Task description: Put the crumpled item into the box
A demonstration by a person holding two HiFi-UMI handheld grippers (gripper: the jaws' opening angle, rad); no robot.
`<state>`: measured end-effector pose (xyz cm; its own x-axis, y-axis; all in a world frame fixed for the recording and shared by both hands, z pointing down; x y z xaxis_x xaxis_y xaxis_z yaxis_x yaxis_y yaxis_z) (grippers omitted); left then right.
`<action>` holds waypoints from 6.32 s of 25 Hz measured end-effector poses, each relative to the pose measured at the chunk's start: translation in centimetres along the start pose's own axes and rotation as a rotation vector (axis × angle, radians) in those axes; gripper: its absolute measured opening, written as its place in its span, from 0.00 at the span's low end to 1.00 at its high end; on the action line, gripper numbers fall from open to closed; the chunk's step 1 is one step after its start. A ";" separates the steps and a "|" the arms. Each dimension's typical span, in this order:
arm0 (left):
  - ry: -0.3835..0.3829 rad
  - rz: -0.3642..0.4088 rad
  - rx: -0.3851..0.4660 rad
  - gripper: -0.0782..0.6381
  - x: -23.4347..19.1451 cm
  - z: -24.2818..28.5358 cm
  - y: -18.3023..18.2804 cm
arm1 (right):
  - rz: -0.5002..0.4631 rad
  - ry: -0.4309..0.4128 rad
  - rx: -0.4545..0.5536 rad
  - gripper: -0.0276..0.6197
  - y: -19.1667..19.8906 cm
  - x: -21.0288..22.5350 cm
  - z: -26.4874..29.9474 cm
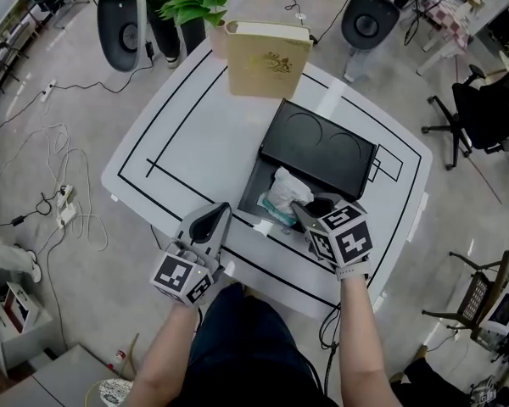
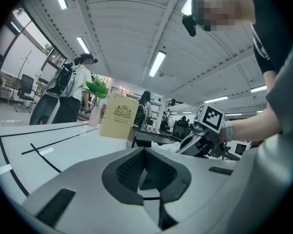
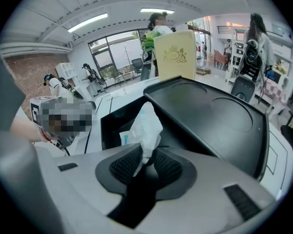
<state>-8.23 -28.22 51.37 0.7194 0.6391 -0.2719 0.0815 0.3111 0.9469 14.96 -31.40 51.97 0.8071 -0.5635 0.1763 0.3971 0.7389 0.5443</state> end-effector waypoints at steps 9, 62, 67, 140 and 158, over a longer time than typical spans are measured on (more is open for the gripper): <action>0.004 0.006 -0.002 0.10 -0.3 0.0 -0.3 | -0.018 0.127 0.037 0.19 -0.3 0.2 -0.9; 0.121 0.057 0.022 0.10 4.4 0.3 -2.9 | 0.106 0.096 0.529 0.05 3.4 -3.5 -9.6; 0.130 0.073 0.033 0.10 4.8 0.4 -3.5 | 0.099 0.109 0.551 0.05 3.6 -4.0 -10.7; 0.160 0.130 0.076 0.10 7.3 -1.9 -10.7 | 0.091 0.163 0.758 0.05 2.9 -6.8 -18.4; 0.155 0.138 0.101 0.10 7.5 -3.1 -11.7 | 0.060 0.175 0.776 0.05 2.4 -7.9 -19.2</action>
<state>-5.90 -24.89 37.72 0.6149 0.7734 -0.1541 0.0640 0.1459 0.9872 17.88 -18.06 36.12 0.8997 -0.4176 0.1272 -0.0147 0.2621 0.9649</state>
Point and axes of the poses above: the fingertips, and each gripper's own axes: z forward along the fingers, x to its right, y out of its underside, the point moved 8 cm from there along -z, backward along the fingers, and after that the axes turned 2 degrees about -x, right-handed, at the moved point
